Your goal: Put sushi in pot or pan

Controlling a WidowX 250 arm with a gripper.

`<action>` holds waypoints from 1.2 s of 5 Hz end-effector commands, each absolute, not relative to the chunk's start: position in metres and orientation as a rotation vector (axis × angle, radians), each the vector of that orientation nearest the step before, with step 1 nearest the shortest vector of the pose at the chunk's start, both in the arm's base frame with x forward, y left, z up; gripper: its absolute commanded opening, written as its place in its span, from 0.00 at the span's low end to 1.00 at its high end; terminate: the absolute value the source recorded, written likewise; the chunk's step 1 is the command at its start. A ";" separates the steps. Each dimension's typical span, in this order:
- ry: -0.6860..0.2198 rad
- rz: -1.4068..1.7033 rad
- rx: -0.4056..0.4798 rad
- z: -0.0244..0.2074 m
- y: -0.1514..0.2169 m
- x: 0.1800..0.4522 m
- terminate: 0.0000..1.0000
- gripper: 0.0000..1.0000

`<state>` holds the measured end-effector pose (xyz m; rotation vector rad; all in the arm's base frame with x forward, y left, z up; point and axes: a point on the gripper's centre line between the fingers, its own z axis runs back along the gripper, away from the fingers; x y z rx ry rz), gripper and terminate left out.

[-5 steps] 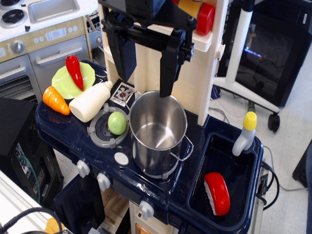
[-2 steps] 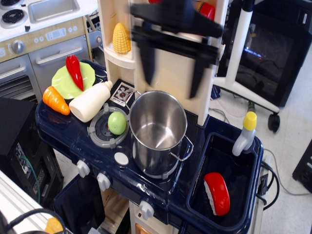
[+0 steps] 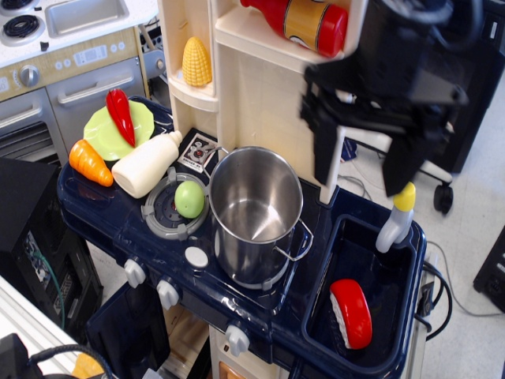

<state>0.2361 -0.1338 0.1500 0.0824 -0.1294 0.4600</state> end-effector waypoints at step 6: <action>-0.236 0.579 0.043 0.027 -0.147 0.274 0.00 1.00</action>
